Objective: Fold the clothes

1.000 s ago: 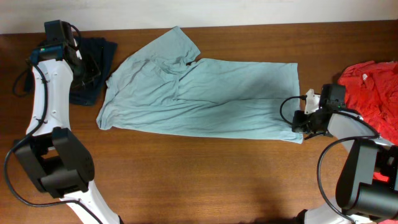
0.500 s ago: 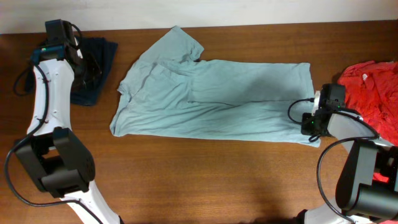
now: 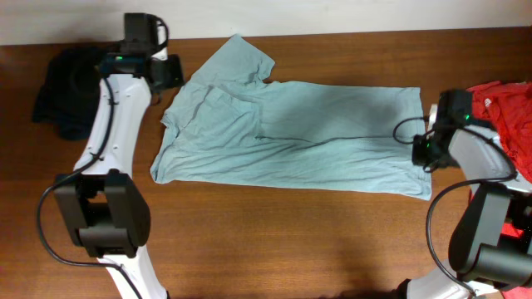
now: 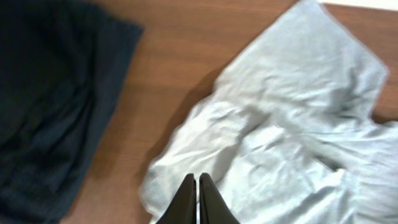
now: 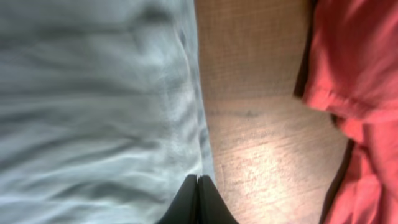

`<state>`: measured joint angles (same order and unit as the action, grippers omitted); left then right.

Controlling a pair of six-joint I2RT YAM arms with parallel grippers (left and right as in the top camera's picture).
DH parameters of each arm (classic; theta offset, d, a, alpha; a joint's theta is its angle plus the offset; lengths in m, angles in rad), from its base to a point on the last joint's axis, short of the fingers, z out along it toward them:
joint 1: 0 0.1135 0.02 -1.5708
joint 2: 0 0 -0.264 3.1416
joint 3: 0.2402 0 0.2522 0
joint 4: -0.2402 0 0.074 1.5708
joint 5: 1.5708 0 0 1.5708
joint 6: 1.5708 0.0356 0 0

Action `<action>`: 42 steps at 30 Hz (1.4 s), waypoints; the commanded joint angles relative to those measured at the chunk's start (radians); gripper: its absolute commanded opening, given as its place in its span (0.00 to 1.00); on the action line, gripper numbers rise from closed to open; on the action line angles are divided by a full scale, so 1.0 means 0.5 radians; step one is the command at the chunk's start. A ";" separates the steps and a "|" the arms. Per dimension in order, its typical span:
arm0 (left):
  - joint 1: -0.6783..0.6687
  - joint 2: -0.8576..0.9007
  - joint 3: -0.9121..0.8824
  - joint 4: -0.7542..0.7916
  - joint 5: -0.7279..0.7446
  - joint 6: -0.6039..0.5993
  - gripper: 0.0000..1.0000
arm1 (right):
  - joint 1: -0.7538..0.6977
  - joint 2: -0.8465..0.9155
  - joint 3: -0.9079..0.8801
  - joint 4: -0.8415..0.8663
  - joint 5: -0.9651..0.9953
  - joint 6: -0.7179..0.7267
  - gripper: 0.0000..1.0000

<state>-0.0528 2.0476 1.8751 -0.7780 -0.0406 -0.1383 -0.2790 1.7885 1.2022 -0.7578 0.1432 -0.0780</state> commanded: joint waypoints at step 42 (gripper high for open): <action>-0.024 0.645 -0.058 0.634 0.250 0.461 0.02 | 0.127 0.008 0.342 -0.323 -0.997 0.014 0.22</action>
<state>-0.0662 2.3306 1.8492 -0.4545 0.1074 0.0761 -0.2207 1.7889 1.3945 -0.9215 -0.3431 -0.0750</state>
